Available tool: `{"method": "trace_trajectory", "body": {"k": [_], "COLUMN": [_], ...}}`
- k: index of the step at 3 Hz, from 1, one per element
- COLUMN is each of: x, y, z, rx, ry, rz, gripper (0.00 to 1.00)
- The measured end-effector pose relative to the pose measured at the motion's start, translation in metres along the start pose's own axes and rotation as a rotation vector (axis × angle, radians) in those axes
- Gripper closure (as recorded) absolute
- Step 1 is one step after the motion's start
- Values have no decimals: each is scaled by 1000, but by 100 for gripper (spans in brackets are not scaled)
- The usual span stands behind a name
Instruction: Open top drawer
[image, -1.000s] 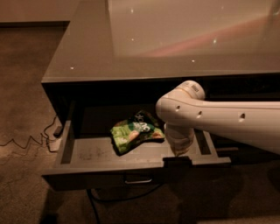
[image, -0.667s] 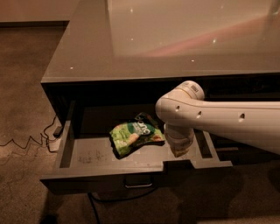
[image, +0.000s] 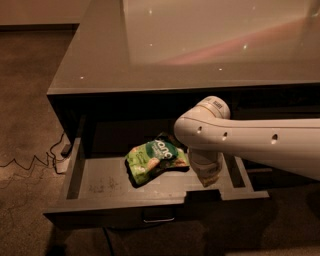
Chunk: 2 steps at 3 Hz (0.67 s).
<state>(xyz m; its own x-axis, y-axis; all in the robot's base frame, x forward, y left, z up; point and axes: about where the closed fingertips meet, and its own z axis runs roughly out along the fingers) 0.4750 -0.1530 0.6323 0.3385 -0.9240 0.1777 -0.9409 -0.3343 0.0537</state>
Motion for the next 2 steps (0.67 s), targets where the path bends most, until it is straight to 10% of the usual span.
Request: {"method": "trace_trajectory", "body": {"k": [2], "x": [0], "y": [0], "z": [0], "rx": [0], "ry": [0], "rz": [0], "gripper": [59]}}
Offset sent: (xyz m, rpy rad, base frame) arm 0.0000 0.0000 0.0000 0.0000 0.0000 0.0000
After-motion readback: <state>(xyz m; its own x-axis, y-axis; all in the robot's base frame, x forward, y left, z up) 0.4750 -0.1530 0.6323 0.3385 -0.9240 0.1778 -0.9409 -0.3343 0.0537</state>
